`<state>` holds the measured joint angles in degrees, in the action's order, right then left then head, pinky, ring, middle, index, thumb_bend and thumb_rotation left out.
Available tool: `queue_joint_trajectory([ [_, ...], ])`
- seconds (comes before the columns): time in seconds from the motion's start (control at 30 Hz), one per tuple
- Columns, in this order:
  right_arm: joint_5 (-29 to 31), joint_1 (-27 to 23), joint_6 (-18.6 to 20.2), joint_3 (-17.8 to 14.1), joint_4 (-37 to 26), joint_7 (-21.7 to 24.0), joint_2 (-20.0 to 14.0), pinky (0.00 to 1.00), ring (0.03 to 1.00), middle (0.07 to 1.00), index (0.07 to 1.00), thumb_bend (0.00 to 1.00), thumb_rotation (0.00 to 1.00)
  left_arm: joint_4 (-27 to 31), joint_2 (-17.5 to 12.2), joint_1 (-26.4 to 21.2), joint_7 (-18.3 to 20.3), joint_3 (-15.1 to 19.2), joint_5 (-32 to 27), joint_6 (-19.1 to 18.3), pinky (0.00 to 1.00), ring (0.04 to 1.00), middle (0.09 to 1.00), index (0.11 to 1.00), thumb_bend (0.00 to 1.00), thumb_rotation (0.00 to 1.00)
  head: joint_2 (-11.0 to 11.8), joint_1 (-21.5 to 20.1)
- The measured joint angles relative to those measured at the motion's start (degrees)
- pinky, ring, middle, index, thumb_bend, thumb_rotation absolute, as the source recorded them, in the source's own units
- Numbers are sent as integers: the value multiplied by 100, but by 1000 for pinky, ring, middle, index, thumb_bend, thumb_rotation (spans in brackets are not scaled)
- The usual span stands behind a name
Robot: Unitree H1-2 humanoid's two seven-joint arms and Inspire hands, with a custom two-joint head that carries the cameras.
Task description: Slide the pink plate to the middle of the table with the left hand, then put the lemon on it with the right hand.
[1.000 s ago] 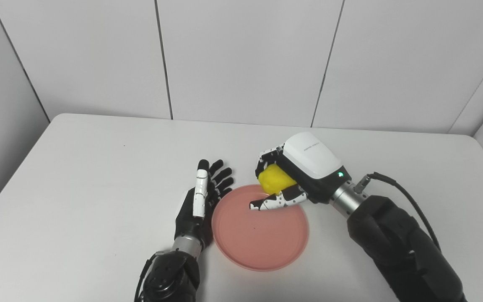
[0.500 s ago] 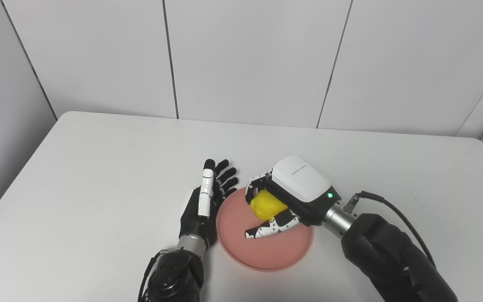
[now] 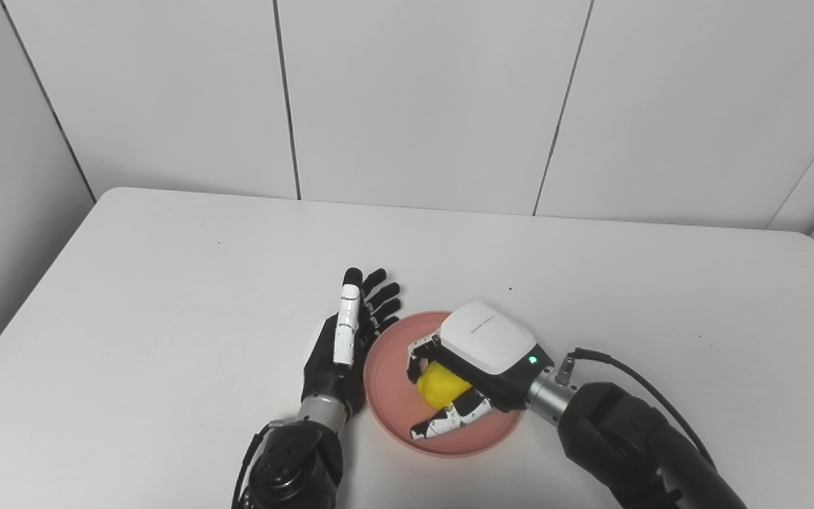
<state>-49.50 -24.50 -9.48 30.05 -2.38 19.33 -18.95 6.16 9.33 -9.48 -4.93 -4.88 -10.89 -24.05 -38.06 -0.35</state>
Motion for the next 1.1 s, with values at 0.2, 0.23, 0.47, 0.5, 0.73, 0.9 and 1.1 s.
queue_joint_trajectory([
  [0.2, -119, -122, -147, 31, 168, -26, 3, 250, 321, 409, 563, 483, 525, -1, -5, 0, 0, 6, 1, 0, 932, 886, 874, 875, 684, 1000, 9, -9],
  [0.23, -130, -134, -183, 31, 190, -40, 3, 247, 318, 407, 562, 483, 521, -1, -5, 0, 0, 6, 1, 0, 927, 886, 875, 876, 683, 1000, 9, -17],
  [0.47, -177, -149, -213, 32, 235, -95, 23, 238, 313, 395, 542, 494, 537, 1, -5, 0, 0, 5, 1, 0, 926, 881, 873, 872, 679, 1000, 18, -26],
  [0.5, -176, -151, -214, 31, 235, -95, 25, 235, 311, 393, 536, 497, 531, 1, -5, 0, 0, 5, 1, 0, 928, 882, 873, 871, 678, 1000, 18, -35],
  [0.73, -167, -152, -263, 18, 243, -120, 23, 273, 337, 439, 543, 677, 602, 1, -5, 0, 0, 5, 2, 0, 901, 872, 868, 859, 679, 1000, 18, -35],
  [0.9, -55, -147, -297, -34, 204, -76, -17, 313, 389, 509, 608, 825, 769, 1, -3, 0, 0, 12, 3, 0, 877, 868, 871, 864, 671, 1000, 26, -53],
  [1.1, 65, -145, -297, -98, 116, 44, -65, 295, 362, 494, 593, 963, 973, -4, -1, 0, 3, 24, 6, 0, 863, 866, 871, 867, 666, 1000, 26, -53],
])
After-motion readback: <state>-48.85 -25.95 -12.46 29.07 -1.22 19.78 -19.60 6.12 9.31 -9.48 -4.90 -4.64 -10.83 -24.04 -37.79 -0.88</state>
